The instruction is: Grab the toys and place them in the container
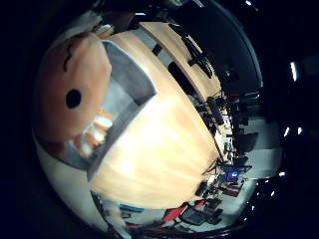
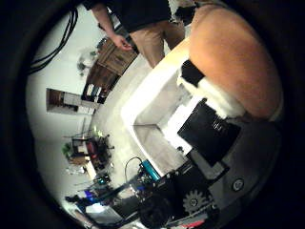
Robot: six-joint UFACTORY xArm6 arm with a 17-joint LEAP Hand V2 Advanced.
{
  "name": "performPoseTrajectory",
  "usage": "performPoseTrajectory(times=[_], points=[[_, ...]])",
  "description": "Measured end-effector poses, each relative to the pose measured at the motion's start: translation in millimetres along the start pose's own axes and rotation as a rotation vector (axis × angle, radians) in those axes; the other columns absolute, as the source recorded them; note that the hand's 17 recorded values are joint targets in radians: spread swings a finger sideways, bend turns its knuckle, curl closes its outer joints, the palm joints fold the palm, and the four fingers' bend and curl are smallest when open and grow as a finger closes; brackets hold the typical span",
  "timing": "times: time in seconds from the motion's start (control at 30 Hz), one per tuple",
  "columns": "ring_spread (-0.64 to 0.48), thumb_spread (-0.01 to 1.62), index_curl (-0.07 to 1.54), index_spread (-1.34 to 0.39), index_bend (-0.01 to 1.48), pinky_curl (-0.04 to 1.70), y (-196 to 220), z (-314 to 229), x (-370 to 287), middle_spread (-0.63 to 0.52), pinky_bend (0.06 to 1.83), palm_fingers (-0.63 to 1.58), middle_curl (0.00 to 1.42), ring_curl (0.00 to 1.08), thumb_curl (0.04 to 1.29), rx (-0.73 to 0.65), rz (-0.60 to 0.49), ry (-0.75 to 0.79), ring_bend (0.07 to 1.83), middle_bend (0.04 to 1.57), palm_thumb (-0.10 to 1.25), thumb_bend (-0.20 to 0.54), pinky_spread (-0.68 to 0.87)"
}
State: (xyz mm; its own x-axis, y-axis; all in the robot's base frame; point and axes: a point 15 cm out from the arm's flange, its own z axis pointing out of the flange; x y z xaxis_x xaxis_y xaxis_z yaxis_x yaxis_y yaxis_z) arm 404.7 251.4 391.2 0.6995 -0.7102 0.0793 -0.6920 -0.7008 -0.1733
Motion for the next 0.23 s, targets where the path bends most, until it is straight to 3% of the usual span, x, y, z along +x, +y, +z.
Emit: performPoseTrajectory(times=[0.03,0.1,0.23], points=[[-0.29,0.88,0.71,-0.56,0.19,0.5,3,2,3,-0.37,1.13,0.16,0.6,0.47,0.24,-0.012,-0.006,0.009,0.95,0.44,0.39,-0.177,-0.35],[-0.2,0.8,0.65,-0.54,0.18,0.45,11,5,6,-0.31,1.06,0.05,0.56,0.39,0.23,-0.046,-0.014,0.015,0.8,0.4,0.2,-0.135,-0.13],[-0.11,0.72,0.56,-0.51,0.15,0.37,17,7,10,-0.24,1.01,0.04,0.51,0.32,0.25,-0.069,-0.046,0.009,0.71,0.37,0.08,-0.072,0.11]])
